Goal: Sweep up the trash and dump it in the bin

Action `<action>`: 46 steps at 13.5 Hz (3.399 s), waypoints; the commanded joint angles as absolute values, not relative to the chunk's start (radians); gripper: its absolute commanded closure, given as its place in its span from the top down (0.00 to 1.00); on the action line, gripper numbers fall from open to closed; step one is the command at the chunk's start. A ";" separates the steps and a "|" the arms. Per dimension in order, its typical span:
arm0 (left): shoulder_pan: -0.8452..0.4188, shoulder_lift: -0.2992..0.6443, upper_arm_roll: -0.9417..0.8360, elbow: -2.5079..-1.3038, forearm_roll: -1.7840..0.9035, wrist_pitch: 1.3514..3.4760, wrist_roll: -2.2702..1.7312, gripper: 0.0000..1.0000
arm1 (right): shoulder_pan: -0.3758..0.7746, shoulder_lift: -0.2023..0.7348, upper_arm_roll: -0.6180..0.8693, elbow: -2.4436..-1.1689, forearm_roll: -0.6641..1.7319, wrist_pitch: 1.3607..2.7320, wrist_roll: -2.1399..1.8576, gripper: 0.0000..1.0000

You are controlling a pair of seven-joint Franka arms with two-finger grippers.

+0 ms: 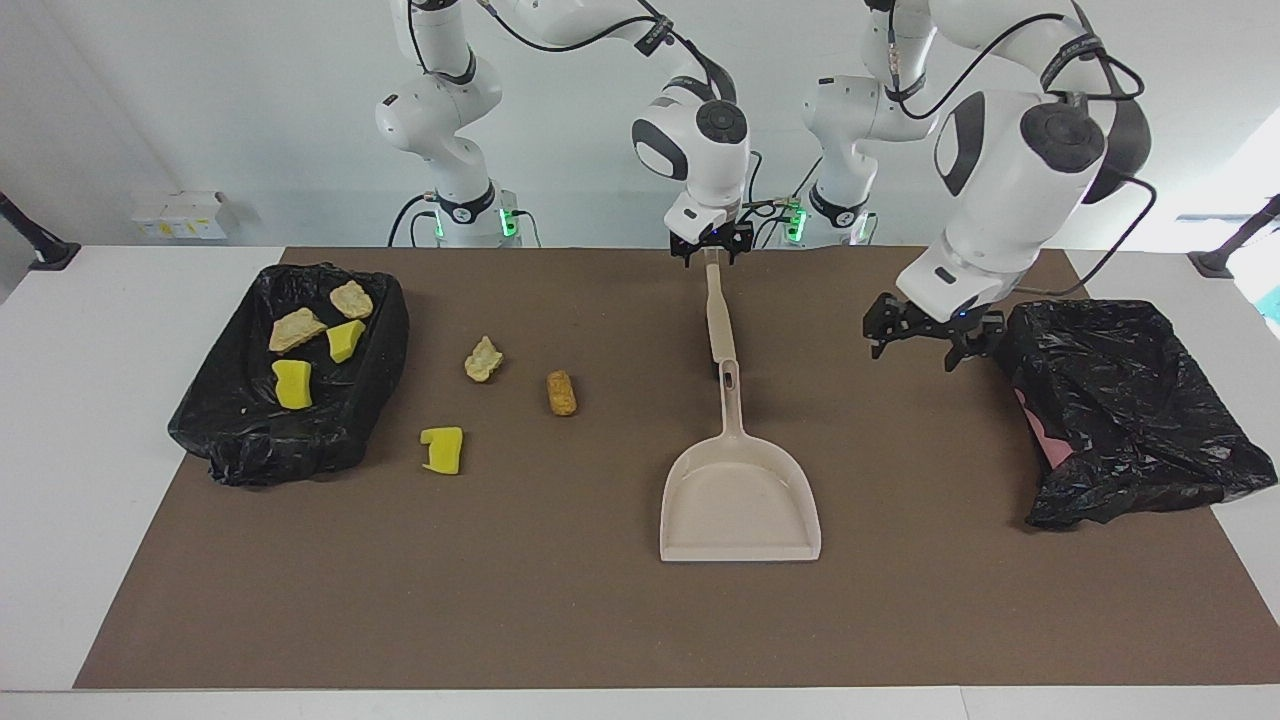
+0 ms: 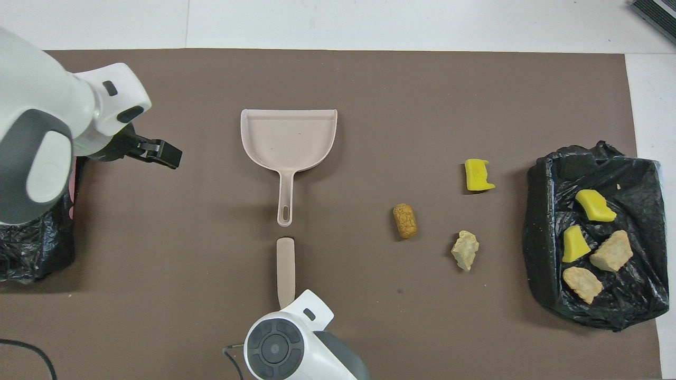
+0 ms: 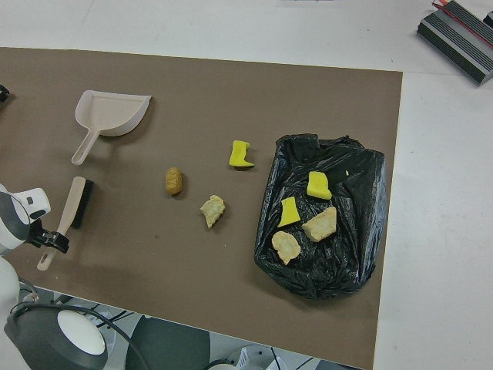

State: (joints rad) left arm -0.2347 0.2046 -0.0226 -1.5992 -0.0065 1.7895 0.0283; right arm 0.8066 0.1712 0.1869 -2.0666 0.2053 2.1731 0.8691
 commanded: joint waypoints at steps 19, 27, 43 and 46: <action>-0.523 0.344 0.005 -1.781 -0.002 2.174 -0.402 0.00 | 0.720 -0.153 0.179 -2.248 0.200 1.841 0.943 0.00; -0.336 0.117 0.014 -1.750 0.023 1.855 0.239 0.00 | 0.335 -0.285 0.183 -2.445 -0.159 1.677 0.852 0.00; -0.454 -0.029 0.002 -2.124 0.141 1.973 0.891 0.00 | 0.443 0.129 0.187 -2.064 0.081 1.912 0.502 0.00; -0.483 -0.015 0.005 -2.183 0.152 2.052 0.839 0.00 | 0.356 0.137 0.181 -1.905 -0.030 1.696 0.451 0.00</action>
